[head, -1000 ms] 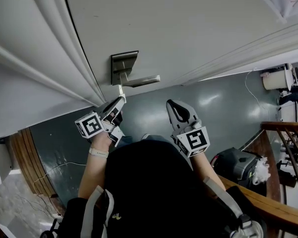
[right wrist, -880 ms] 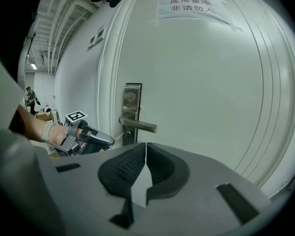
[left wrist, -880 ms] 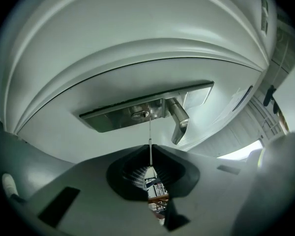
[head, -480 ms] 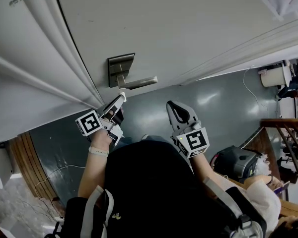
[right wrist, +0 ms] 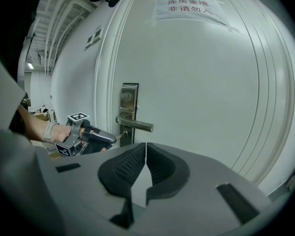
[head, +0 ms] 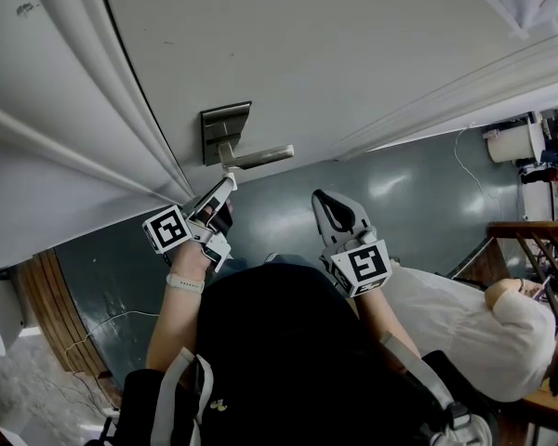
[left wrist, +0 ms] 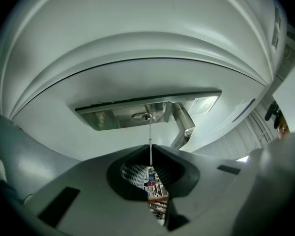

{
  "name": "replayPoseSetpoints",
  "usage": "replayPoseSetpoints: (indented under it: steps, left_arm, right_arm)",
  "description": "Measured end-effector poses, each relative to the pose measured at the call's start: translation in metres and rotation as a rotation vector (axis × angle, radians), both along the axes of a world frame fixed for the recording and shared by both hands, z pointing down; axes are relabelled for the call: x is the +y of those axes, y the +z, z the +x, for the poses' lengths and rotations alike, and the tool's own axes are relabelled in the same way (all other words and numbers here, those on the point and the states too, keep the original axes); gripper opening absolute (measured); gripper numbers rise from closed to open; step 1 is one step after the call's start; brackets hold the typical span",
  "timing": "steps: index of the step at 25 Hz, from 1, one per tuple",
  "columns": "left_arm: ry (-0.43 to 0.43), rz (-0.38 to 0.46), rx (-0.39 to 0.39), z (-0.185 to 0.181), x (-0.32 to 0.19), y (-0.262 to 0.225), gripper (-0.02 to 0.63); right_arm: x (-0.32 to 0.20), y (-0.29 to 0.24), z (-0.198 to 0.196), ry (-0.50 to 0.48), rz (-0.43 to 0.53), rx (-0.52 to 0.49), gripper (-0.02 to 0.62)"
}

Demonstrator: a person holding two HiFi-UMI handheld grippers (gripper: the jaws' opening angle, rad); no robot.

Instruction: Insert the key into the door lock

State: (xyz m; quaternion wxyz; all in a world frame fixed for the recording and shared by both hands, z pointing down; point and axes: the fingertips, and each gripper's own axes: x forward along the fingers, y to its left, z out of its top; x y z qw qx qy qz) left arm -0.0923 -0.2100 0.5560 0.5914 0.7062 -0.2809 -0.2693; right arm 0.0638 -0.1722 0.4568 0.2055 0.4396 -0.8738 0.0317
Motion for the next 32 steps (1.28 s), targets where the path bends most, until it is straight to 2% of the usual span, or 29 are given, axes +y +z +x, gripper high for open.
replayPoseSetpoints:
  steps: [17,29,32]
  left_arm:
    - [-0.003,-0.012,-0.015,-0.003,-0.005,0.000,0.025]
    - [0.022,-0.078,0.004,0.000,-0.010,-0.007,0.025]
    - [0.029,-0.088,-0.014,-0.003,-0.013,-0.006,0.025]
  right_arm:
    - [-0.001,0.000,-0.004,-0.004,-0.004,0.000,0.018]
    - [-0.005,-0.002,-0.006,-0.005,-0.002,0.007,0.018]
    - [-0.006,-0.003,-0.007,-0.010,-0.001,0.006,0.018]
